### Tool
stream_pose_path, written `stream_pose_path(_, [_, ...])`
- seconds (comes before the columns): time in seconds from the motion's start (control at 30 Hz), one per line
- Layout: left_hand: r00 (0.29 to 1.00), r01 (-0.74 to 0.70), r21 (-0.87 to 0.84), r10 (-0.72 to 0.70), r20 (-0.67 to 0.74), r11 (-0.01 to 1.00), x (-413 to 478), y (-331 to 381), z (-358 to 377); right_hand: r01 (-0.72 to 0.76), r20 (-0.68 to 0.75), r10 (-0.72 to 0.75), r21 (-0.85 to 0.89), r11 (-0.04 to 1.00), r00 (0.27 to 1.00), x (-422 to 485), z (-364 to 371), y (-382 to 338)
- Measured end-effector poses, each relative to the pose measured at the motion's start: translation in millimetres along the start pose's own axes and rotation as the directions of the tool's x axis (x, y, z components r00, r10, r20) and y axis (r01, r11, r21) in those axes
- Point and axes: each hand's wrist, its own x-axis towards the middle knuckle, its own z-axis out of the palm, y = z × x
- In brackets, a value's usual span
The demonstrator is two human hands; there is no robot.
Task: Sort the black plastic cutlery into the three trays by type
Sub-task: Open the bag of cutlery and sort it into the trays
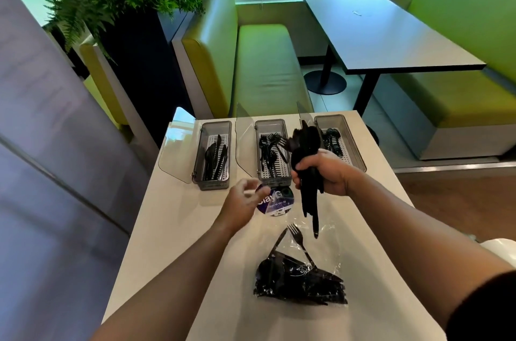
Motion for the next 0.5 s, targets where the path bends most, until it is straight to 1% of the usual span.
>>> stream_pose_path(0.03, [0.999, -0.045, -0.084, 0.042, -0.032, 0.995, 1.6, 12.2, 1.5, 0.004, 0.019, -0.004, 0.005, 1.000, 1.000, 1.4, 3.5, -3.3])
stream_pose_path(0.07, [0.998, -0.054, -0.202, 0.050, -0.025, 0.978, 3.1, 23.8, 2.8, 0.000, 0.040, 0.000, -0.004, 1.000, 0.999, 2.3, 8.7, -5.9])
stream_pose_path(0.1, [0.999, -0.025, -0.319, 0.031, 0.014, 0.947, 3.1, 35.3, 5.4, -0.014, 0.056, 0.015, -0.015, 1.000, 0.998, 3.2, 14.5, -6.2])
stream_pose_path(0.17, [0.988, 0.106, -0.518, -0.030, 0.153, 0.849, 1.5, 51.0, 13.2, -0.053, 0.049, 0.054, -0.021, 0.998, 0.997, 7.7, 27.1, 1.0])
stream_pose_path(0.2, [0.971, 0.177, -0.572, -0.048, 0.233, 0.801, 0.0, 54.0, 18.6, -0.072, 0.022, 0.072, -0.011, 0.997, 0.997, 10.6, 33.1, 7.3])
stream_pose_path(0.23, [0.952, 0.229, -0.581, -0.054, 0.302, 0.781, -1.9, 53.4, 24.6, -0.082, -0.015, 0.082, -0.003, 0.997, 0.997, 14.6, 37.8, 15.0])
stream_pose_path(0.27, [0.935, 0.256, -0.566, -0.051, 0.352, 0.784, -3.9, 50.1, 30.8, -0.082, -0.059, 0.082, -0.006, 0.997, 0.995, 18.6, 40.6, 22.3])
stream_pose_path(0.33, [0.913, 0.281, -0.528, -0.053, 0.404, 0.801, -9.2, 39.3, 38.7, -0.090, -0.122, 0.088, -0.009, 0.996, 0.989, 23.2, 41.5, 32.7])
stream_pose_path(0.43, [0.884, 0.322, -0.472, -0.082, 0.461, 0.820, -14.0, 23.5, 43.1, -0.101, -0.081, 0.105, 0.054, 0.993, 0.991, 25.0, 35.6, 37.1])
stream_pose_path(0.5, [0.871, 0.320, -0.412, -0.094, 0.482, 0.853, -15.5, 18.9, 44.5, -0.093, -0.070, 0.098, 0.081, 0.992, 0.993, 27.0, 33.3, 38.4])
